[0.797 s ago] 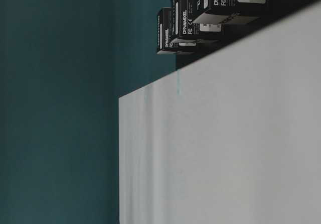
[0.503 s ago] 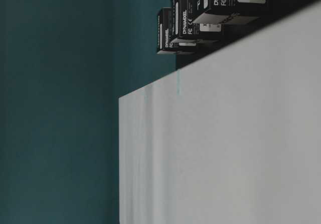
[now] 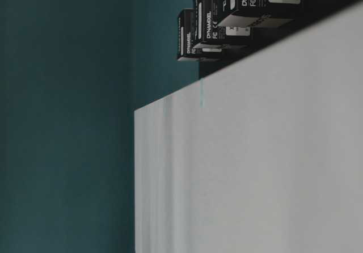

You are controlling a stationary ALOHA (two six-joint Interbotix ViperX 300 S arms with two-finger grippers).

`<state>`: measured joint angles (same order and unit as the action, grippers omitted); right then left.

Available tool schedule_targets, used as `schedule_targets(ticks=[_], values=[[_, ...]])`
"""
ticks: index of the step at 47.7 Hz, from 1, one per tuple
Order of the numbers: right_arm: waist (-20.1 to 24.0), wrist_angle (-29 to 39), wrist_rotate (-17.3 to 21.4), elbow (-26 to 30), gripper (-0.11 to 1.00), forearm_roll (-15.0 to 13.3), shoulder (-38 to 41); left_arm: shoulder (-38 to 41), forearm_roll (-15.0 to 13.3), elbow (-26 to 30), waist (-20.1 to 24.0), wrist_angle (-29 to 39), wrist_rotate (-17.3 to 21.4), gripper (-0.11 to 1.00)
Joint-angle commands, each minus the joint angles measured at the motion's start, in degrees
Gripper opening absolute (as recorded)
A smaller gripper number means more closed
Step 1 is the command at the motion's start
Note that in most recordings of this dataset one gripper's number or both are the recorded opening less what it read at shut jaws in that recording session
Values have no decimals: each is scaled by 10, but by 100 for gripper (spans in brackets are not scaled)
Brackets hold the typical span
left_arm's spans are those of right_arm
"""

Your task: Place the box from the black base onto the white base.

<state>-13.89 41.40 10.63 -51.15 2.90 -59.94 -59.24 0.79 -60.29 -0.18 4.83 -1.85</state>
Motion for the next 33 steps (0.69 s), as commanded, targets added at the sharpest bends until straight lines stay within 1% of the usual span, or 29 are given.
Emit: schedule_targets(ticks=[1,8,13,19,22,26,29,33], values=[[-25,70,-1,29,5,-2,3,2,2,21,1,3,-1,-5],[-47,141,-8,53,5,1,9,2,2,26,1,4,-1,-5],[-55,168,-35,76,5,4,16,2,3,27,1,4,-2,-5],[-76,178,-75,86,5,11,40,2,2,29,2,4,-2,-5],[-95,174,-106,85,5,25,62,3,2,30,3,4,-2,-5],[-138,159,-169,81,5,65,100,2,3,31,3,4,-2,-5],[-177,149,-221,79,5,97,127,3,3,31,3,4,-3,-5],[-223,141,-305,77,5,136,159,3,2,32,3,4,-5,-5]])
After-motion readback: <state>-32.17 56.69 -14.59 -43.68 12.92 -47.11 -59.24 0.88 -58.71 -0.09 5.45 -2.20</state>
